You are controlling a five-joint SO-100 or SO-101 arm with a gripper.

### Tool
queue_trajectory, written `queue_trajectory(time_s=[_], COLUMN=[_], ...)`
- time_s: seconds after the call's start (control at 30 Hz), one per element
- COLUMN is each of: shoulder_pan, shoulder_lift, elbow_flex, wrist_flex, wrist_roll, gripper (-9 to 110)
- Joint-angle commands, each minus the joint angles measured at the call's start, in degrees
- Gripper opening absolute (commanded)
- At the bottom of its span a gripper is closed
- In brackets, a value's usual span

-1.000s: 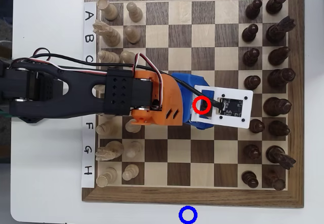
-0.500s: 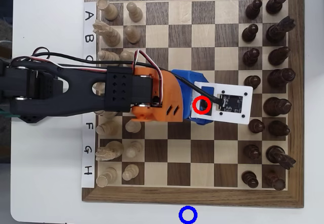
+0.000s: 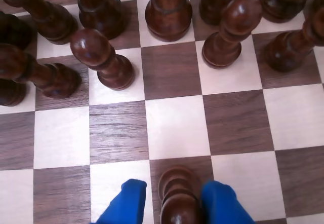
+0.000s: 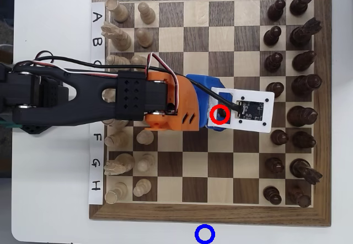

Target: Move the piece to destination

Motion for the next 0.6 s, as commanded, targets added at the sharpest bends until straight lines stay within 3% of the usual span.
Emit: queue_trajectory(time_s=[0.0, 0.33, 0.57], shoulder_pan=[-0.62, 1.14, 1.93], shoulder_lift=[0.26, 0.44, 1.05], elbow_flex=[-8.70, -8.61, -8.61], wrist_flex=[1.49, 1.76, 1.23], wrist_roll=[2.72, 2.11, 1.14], gripper=[10, 0, 0])
